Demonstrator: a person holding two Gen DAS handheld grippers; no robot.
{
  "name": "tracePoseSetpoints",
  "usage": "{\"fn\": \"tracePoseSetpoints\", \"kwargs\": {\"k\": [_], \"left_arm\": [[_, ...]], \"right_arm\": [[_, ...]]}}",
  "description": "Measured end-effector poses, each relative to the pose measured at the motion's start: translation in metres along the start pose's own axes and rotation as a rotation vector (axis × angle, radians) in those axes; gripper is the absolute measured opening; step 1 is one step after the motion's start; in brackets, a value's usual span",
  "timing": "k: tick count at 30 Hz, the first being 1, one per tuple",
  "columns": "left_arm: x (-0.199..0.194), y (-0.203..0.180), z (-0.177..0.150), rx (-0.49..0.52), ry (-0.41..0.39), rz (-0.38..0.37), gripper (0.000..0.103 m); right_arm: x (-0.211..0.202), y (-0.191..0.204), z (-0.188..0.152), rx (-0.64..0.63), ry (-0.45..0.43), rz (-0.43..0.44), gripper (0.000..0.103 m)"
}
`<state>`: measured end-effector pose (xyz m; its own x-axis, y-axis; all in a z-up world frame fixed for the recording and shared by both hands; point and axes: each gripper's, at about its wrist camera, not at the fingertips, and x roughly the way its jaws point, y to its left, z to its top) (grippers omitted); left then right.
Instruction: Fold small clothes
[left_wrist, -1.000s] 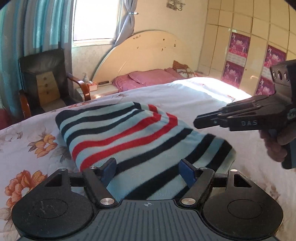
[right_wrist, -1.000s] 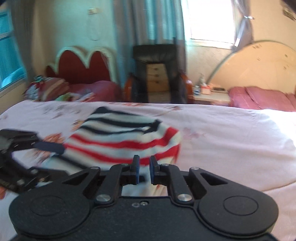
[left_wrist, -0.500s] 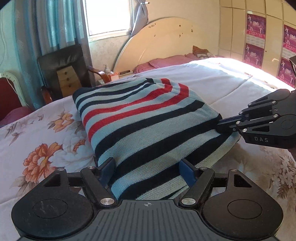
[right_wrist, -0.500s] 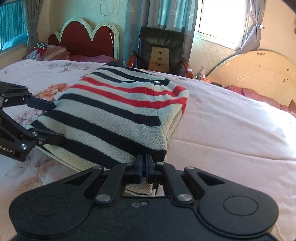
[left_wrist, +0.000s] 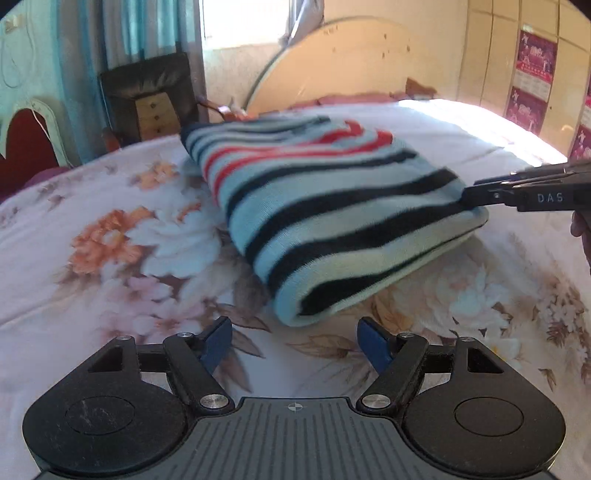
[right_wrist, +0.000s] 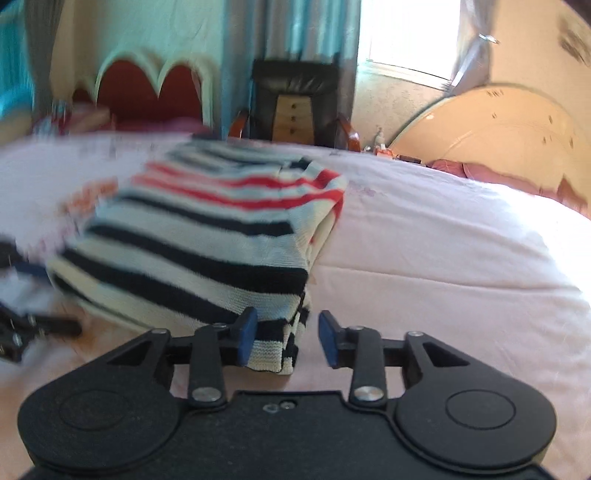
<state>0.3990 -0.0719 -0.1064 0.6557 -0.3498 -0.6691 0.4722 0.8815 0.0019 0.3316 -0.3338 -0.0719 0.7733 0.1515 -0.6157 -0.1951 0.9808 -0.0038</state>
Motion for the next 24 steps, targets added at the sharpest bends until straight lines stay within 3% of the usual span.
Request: {"fn": "tracePoseSetpoints", "kwargs": {"k": [3,6,10,12,15,17,18,20,23,24], "left_arm": [[-0.019,0.024,0.013,-0.068,-0.087,-0.008,0.075],[-0.01,0.046,0.042,-0.178,-0.14,-0.054,0.075],[0.037,0.07,0.069,-0.383,-0.091,-0.176,0.075],[0.057,0.07,0.074,-0.387,-0.076,-0.165,0.075],[0.088,0.069,0.071,-0.383,-0.002,-0.148,0.075],[0.099,0.072,0.063,-0.414,0.007,-0.18,0.083],[0.101,0.074,0.059,-0.426,0.004,-0.175,0.088],[0.103,0.076,0.054,-0.426,-0.01,-0.196,0.089],[0.1,0.08,0.055,-0.415,-0.008,-0.217,0.089],[0.101,0.083,0.056,-0.415,-0.007,-0.227,0.089]], "right_arm": [[-0.02,-0.009,0.007,0.04,-0.063,0.024,0.026],[-0.02,-0.005,0.024,0.02,-0.09,0.042,0.023],[0.011,-0.004,0.055,0.115,-0.052,0.07,0.025],[0.026,-0.005,0.067,0.162,-0.046,0.082,0.026],[0.047,0.002,0.073,0.11,-0.035,0.069,0.02],[0.073,0.004,0.067,0.069,0.078,0.021,0.011],[0.08,0.004,0.062,0.054,0.093,0.01,0.011],[0.078,0.005,0.059,0.032,0.078,0.016,0.011],[0.065,0.001,0.062,0.051,0.06,0.055,0.025],[0.06,-0.003,0.062,0.083,0.047,0.077,0.04]]}}
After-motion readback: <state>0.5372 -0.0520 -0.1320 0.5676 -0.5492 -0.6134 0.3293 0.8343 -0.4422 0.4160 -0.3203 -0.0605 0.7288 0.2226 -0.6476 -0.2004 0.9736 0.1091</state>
